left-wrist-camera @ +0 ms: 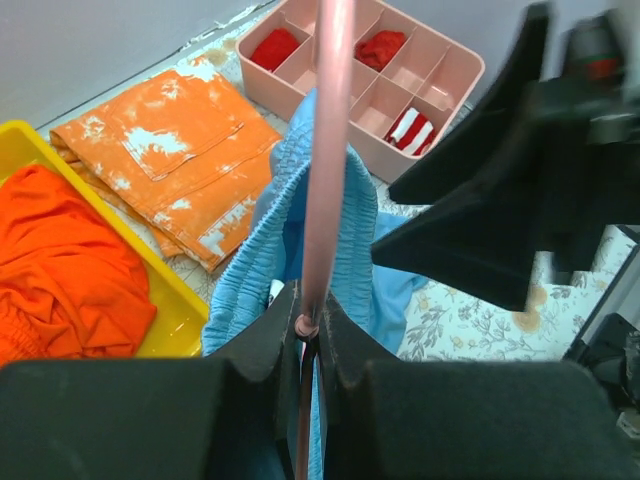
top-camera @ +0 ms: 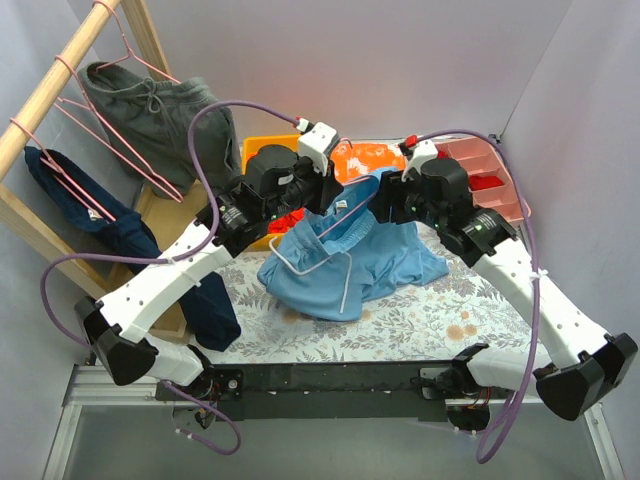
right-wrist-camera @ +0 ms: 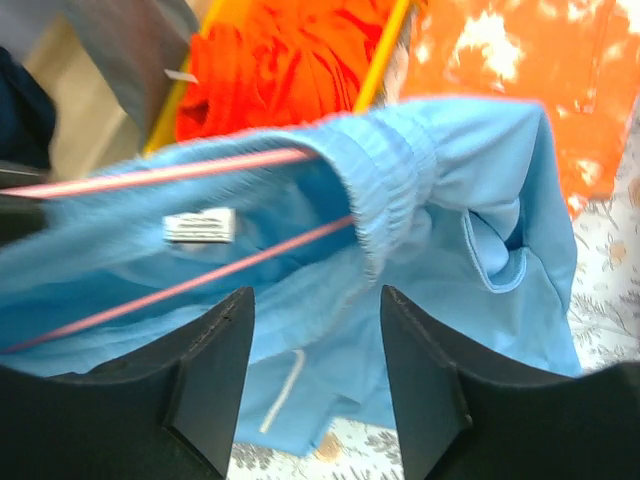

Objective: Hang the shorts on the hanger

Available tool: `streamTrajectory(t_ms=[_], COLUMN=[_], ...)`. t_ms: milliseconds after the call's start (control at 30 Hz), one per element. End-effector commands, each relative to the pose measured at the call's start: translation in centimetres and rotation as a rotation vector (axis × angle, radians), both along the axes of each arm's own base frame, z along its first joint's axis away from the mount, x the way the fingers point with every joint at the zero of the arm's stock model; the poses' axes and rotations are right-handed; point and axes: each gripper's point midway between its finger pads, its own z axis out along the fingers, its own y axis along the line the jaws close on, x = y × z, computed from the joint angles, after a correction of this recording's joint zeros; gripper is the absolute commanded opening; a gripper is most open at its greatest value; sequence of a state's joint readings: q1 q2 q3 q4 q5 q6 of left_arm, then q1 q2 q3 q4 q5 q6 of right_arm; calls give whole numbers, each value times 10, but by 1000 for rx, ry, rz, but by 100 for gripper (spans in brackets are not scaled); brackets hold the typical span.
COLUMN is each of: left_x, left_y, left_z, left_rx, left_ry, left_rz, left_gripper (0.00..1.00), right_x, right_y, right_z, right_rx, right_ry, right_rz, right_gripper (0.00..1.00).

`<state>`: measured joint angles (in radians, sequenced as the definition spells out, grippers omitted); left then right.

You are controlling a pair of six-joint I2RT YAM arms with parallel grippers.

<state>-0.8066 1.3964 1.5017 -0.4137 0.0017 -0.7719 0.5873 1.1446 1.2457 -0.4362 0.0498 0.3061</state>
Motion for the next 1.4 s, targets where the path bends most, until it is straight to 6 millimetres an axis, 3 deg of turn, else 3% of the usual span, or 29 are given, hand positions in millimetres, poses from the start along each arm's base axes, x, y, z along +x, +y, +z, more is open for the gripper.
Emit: streamTrajectory(t_ms=[0,100,200,233,267,333,367,400,433,467,533,600,633,667,700,767,800,1000,1067,1100,1233,1333,1367], left_x=[-25,-31,-37,-38,-39,-43,-46,-47,-48,-50,-54,-56,-56,-54,-54,-53,-53,-46,-43,-41,-37,-32,-30], left_y=[20,23,24,24,24,23,25,26,28,30,32,36,36,36,38,37,40,37,37,35,30,28,26], left_z=[74,92,104,106,108,112,115,117,117,121,123,126,120,118,117,107,109,71,70,56,43,38,38], left_rx=[-80,-90,-94,-93,-89,-87,-90,-89,-88,-94,-89,-95,-87,-83,-88,-80,-92,-92,-133,-125,-166,-183,-188], left_ry=[-115,-143,-165,-171,-179,-182,-189,-198,-200,-211,-216,-232,-225,-222,-223,-205,-214,-166,-166,-146,-133,-135,-138], left_rz=[-46,-65,-89,-98,-107,-128,-133,-137,-132,-134,-137,-134,-131,-126,-117,-111,-96,-66,-45,-38,-25,-8,-8], left_gripper=[0,0,0,0,0,0,0,0,0,0,0,0,0,0,0,0,0,0,0,0,0,0,0], right_x=[13,18,21,22,23,26,24,23,26,24,17,14,5,3,1,-12,-15,-41,-48,-50,-49,-51,-50], right_y=[-1,-3,-2,-2,-1,-2,-4,-6,-3,-3,8,16,21,23,27,25,25,37,45,51,68,76,79], right_z=[9,21,50,73,83,96,130,134,139,157,159,142,148,144,126,134,129,160,162,172,156,165,159], right_rx=[-61,-71,-57,-33,-23,-20,17,7,6,27,44,44,74,80,69,102,105,265,364,422,525,643,676], right_ry=[-15,-25,-65,-102,-114,-119,-175,-166,-162,-190,-175,-142,-164,-167,-142,-183,-174,-219,-171,-190,-113,-88,-48], right_rz=[-8,-36,-38,-43,-44,-55,-65,-67,-63,-57,10,57,110,130,150,182,185,291,307,327,315,305,291], right_gripper=[57,42,26,19,10,6,3,2,2,2,2,6,9,21,29,46,48,47,47,47,50,55,55])
